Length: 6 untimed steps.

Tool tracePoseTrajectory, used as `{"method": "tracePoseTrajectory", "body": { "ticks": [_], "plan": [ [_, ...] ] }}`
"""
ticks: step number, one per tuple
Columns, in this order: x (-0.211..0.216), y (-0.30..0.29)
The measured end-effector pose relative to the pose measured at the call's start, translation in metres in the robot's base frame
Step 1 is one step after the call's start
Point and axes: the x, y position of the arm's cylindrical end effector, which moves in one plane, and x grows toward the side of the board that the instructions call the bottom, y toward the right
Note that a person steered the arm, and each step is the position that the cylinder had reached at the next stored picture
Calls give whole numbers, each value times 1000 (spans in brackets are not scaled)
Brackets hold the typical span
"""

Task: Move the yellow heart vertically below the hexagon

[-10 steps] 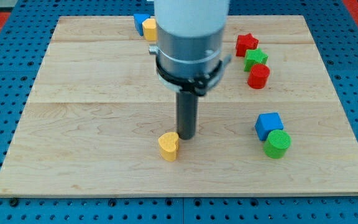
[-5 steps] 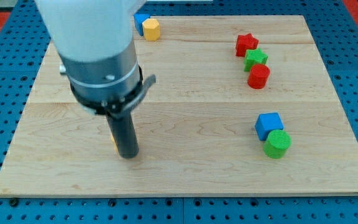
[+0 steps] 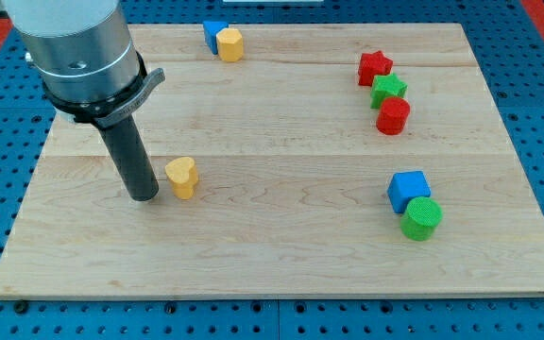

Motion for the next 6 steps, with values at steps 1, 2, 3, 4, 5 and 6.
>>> {"method": "tracePoseTrajectory", "body": {
  "ticks": [1,2,3,4,5,6],
  "plan": [
    [17,19],
    [17,34],
    [-44,34],
    [-99,34],
    [-131,47],
    [-133,51]
  ]
}}
